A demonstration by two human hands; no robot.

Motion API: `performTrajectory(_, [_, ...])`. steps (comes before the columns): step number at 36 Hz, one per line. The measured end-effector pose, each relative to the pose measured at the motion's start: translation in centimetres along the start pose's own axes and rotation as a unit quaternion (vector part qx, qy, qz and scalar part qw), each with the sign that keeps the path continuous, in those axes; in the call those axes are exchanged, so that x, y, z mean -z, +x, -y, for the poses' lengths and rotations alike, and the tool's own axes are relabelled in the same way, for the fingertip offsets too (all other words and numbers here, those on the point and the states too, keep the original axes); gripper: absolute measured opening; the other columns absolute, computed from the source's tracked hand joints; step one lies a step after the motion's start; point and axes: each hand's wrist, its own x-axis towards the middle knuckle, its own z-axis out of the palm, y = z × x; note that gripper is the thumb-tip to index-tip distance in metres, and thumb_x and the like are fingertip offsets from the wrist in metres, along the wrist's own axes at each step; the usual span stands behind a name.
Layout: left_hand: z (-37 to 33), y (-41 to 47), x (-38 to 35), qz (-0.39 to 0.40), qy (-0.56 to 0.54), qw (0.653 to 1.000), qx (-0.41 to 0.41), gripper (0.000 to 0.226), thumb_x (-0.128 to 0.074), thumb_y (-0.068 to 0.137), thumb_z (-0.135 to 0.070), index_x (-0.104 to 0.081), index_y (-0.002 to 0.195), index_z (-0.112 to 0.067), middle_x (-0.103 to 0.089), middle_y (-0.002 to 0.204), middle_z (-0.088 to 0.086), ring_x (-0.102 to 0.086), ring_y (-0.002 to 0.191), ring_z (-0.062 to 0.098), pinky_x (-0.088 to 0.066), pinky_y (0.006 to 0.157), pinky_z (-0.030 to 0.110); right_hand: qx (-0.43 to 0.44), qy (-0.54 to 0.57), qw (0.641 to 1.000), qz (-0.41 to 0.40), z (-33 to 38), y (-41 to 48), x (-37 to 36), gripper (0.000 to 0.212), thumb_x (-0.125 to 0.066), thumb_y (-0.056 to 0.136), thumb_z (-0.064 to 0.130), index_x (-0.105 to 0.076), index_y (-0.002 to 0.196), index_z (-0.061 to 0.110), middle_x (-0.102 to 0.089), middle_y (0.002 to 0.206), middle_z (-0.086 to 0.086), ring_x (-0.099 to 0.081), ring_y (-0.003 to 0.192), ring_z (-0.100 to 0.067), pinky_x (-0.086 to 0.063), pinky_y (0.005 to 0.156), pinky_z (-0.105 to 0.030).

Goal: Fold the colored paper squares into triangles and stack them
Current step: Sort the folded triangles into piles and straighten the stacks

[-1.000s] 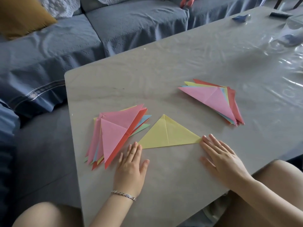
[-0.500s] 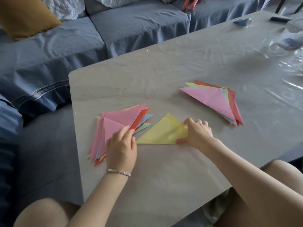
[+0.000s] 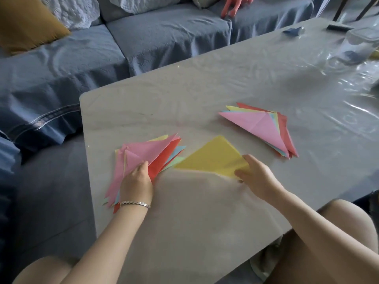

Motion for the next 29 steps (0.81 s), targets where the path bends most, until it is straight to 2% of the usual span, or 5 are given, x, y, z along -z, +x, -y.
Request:
performTrajectory(3, [0.0,0.0,-0.4,-0.060,0.002,0.995,-0.082,0.032,-0.052,0.065,0.019,-0.066,0.093,0.010,-0.069,0.086,0.026,-0.068,0.067,0.037,-0.053,0.049,0.039,0.016,0.114,0.991,-0.063,-0.6,1.0,1.0,0.037,-0.058,0.086,-0.002,-0.047,0.112,0.021,-0.061,0.089,0.010,-0.058,0.068,-0.019,-0.046,0.060,-0.033])
performTrajectory(7, [-1.5,-0.8,-0.9,-0.089,-0.009,0.984,-0.154,0.046,-0.030,0.073,-0.002,-0.064,0.103,0.007,-0.067,0.101,0.022,-0.068,0.088,0.034,-0.055,0.070,0.044,0.049,0.088,0.980,-0.172,-0.4,3.8,3.7,0.051,-0.060,0.086,0.005,-0.039,0.127,0.025,-0.057,0.110,0.007,-0.058,0.083,-0.007,-0.044,0.070,-0.031])
performTrajectory(10, [-3.2,-1.6,-1.0,-0.078,-0.012,0.976,-0.204,0.045,-0.032,0.075,-0.001,-0.065,0.105,0.003,-0.067,0.106,0.018,-0.067,0.094,0.030,-0.054,0.076,0.041,-0.008,0.022,0.975,-0.223,-0.5,5.9,5.8,0.058,-0.059,0.088,0.012,-0.031,0.138,0.020,-0.053,0.120,-0.006,-0.053,0.104,-0.025,-0.041,0.086,-0.036])
performTrajectory(21, [-5.3,-1.3,-1.2,-0.052,-0.006,0.969,-0.242,0.047,-0.031,0.075,0.000,-0.066,0.107,0.000,-0.067,0.109,0.012,-0.065,0.101,0.027,-0.050,0.082,0.030,-0.245,-0.240,0.929,-0.137,-1.2,9.5,7.9,0.125,-0.062,0.061,0.075,0.000,0.147,0.009,-0.006,0.150,-0.026,-0.005,0.139,-0.036,-0.010,0.112,-0.044])
performTrajectory(29, [-5.8,-1.5,-0.7,-0.075,-0.003,0.966,-0.249,0.049,-0.030,0.075,-0.001,-0.065,0.109,-0.001,-0.066,0.113,0.010,-0.064,0.103,0.025,-0.035,0.088,0.028,-0.201,-0.246,0.943,-0.094,-0.7,11.4,7.7,0.122,-0.081,0.051,0.058,-0.010,0.142,0.022,-0.025,0.139,-0.021,-0.022,0.130,-0.037,-0.022,0.106,-0.042])
